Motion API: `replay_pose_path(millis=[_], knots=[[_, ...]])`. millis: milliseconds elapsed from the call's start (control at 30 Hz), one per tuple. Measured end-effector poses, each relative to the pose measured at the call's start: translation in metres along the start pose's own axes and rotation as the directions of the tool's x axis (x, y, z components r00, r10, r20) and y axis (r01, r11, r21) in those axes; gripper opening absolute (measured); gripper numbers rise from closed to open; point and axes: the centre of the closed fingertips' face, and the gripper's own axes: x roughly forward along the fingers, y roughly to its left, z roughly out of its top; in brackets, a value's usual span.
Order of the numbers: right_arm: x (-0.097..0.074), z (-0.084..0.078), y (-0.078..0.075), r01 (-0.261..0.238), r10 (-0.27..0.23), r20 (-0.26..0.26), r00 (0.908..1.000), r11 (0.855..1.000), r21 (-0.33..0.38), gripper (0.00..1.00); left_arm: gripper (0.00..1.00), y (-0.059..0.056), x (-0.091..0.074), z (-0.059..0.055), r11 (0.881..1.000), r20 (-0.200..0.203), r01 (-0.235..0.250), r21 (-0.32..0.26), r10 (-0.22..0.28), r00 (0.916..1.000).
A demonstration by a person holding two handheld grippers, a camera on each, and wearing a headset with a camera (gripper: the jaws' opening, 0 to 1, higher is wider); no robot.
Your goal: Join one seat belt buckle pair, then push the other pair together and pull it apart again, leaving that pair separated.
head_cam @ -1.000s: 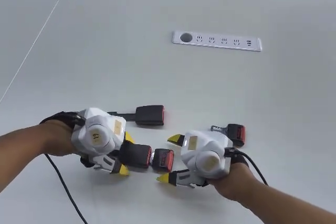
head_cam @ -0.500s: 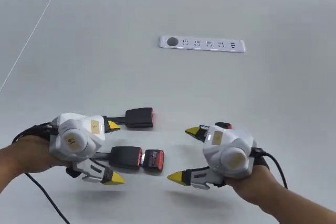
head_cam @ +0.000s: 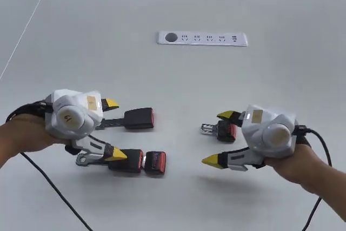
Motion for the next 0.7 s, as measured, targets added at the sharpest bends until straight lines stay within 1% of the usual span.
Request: replay_pose_path(millis=[67, 100, 200, 267, 300, 333, 367, 433, 533, 567, 600, 667, 700], knots=[[-0.002, -0.005, -0.008, 0.0, 0.0, -0.01, 0.9999, 1.0, 0.006, 0.71, 0.77, 0.008, 0.0, 0.004, 1.0, 0.0, -0.006, 0.011, 0.006, 1.0], [-0.003, -0.009, -0.014, 0.0, 0.0, -0.013, 0.9999, 1.0, 0.023, 0.7, 0.77, 0.012, 0.001, 0.006, 1.0, 0.003, -0.006, 0.01, 0.006, 1.0], [-0.004, -0.016, -0.028, 0.004, -0.003, -0.008, 1.0, 0.997, 0.072, 0.7, 0.76, 0.021, 0.006, 0.009, 1.0, 0.004, -0.002, 0.013, 0.002, 1.0], [-0.004, -0.022, -0.034, 0.004, -0.002, -0.02, 0.9998, 0.997, 0.075, 0.7, 0.74, 0.024, 0.011, 0.009, 1.0, 0.006, 0.005, 0.015, -0.005, 1.0], [-0.003, -0.028, -0.036, -0.003, 0.006, -0.043, 0.9991, 0.997, 0.076, 0.7, 0.73, 0.025, 0.015, 0.008, 1.0, 0.008, 0.011, 0.012, -0.011, 0.9999], [-0.001, -0.035, -0.039, -0.012, 0.017, -0.053, 0.9985, 0.997, 0.078, 0.7, 0.72, 0.025, 0.019, 0.006, 1.0, 0.001, 0.019, 0.012, -0.019, 0.9998], [0.001, -0.039, -0.039, -0.031, 0.036, -0.06, 0.9975, 0.996, 0.088, 0.7, 0.71, 0.023, 0.023, 0.001, 0.999, -0.025, 0.039, 0.029, -0.038, 0.999], [0.004, -0.046, -0.04, -0.051, 0.058, -0.081, 0.995, 0.995, 0.088, 0.7, 0.71, 0.023, 0.031, -0.003, 0.998, -0.035, 0.055, 0.034, -0.054, 0.9979], [0.007, -0.048, -0.037, -0.074, 0.083, -0.102, 0.9913, 0.994, 0.086, 0.68, 0.7, 0.025, 0.042, -0.006, 0.997, -0.046, 0.067, 0.032, -0.065, 0.9968], [0.008, -0.05, -0.037, -0.08, 0.09, -0.109, 0.9899, 0.993, 0.092, 0.67, 0.69, 0.026, 0.045, -0.008, 0.997, -0.055, 0.067, 0.037, -0.065, 0.9964], [0.009, -0.049, -0.037, -0.085, 0.095, -0.108, 0.9895, 0.992, 0.095, 0.66, 0.68, 0.029, 0.048, -0.012, 0.997, -0.076, 0.068, 0.047, -0.064, 0.995], [0.011, -0.05, -0.034, -0.106, 0.117, -0.107, 0.9874, 0.989, 0.098, 0.66, 0.66, 0.03, 0.052, -0.013, 0.996, -0.073, 0.075, 0.043, -0.072, 0.9947], [0.013, -0.051, -0.033, -0.115, 0.126, -0.117, 0.9851, 0.989, 0.094, 0.66, 0.64, 0.03, 0.055, -0.012, 0.996, -0.065, 0.085, 0.022, -0.084, 0.9944]])
